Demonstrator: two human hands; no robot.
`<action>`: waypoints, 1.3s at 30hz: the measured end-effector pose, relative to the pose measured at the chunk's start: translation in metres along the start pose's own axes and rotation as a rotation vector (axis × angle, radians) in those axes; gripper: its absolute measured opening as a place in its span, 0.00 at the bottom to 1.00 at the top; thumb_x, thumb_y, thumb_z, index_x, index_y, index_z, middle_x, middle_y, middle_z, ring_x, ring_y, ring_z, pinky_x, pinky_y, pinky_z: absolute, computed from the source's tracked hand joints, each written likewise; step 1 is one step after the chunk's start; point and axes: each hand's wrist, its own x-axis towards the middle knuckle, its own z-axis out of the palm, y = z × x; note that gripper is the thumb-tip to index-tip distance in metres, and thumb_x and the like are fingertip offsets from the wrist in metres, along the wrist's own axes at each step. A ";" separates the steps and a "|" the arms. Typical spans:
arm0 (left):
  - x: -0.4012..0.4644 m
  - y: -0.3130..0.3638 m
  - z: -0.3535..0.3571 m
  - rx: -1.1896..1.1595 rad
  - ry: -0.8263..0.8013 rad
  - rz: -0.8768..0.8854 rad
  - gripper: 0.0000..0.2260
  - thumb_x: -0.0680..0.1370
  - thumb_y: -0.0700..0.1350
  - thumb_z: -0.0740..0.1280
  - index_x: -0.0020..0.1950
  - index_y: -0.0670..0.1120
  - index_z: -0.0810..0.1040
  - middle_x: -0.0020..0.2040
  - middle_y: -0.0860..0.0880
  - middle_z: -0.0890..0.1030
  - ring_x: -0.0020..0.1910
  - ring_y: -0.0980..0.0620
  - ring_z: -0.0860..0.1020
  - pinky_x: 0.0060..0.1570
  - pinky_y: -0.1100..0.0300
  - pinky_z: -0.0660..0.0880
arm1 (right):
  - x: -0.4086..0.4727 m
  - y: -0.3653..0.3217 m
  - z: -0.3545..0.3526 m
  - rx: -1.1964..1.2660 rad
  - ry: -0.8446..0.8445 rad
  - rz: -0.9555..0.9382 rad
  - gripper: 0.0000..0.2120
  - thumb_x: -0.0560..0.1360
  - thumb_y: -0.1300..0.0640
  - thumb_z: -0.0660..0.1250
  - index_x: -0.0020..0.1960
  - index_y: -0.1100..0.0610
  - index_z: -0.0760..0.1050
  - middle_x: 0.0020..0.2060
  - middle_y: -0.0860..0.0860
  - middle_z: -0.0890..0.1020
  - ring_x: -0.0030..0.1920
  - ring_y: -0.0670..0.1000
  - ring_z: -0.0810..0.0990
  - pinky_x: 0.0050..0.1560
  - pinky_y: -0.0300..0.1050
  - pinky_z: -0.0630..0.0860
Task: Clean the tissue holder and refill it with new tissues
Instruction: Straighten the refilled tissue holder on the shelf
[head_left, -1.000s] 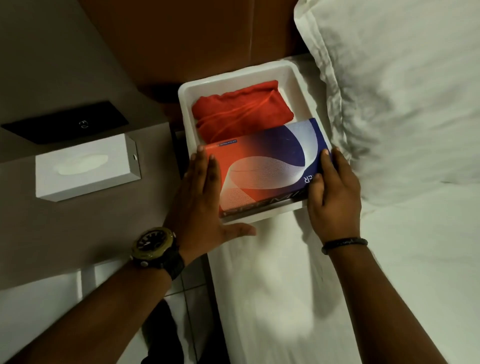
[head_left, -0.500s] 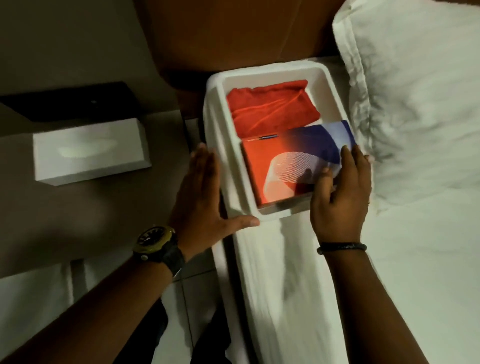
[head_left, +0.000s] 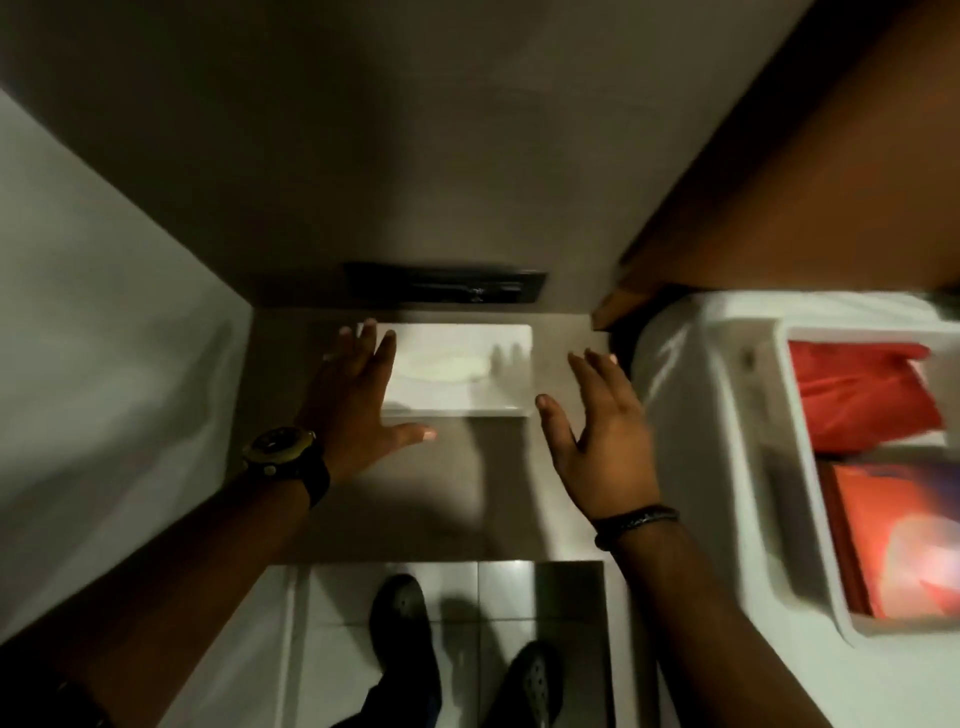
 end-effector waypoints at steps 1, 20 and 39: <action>0.006 -0.015 0.001 0.024 -0.013 0.000 0.55 0.65 0.69 0.70 0.78 0.49 0.39 0.79 0.46 0.39 0.77 0.46 0.37 0.73 0.50 0.39 | 0.008 -0.006 0.015 -0.004 -0.049 -0.009 0.26 0.77 0.49 0.66 0.71 0.60 0.69 0.71 0.60 0.70 0.74 0.59 0.64 0.72 0.56 0.65; 0.097 -0.085 0.087 0.198 -0.080 0.025 0.68 0.53 0.78 0.66 0.76 0.43 0.36 0.78 0.41 0.37 0.77 0.38 0.38 0.70 0.45 0.35 | 0.106 0.012 0.181 -0.346 -0.284 -0.167 0.18 0.77 0.49 0.64 0.64 0.55 0.76 0.66 0.61 0.72 0.67 0.64 0.68 0.66 0.58 0.68; 0.099 -0.090 0.093 0.231 -0.089 -0.008 0.69 0.50 0.80 0.63 0.76 0.46 0.34 0.78 0.42 0.37 0.76 0.37 0.39 0.73 0.40 0.39 | 0.102 0.012 0.179 -0.273 -0.252 -0.180 0.14 0.80 0.56 0.58 0.60 0.63 0.74 0.63 0.62 0.75 0.66 0.64 0.71 0.66 0.62 0.67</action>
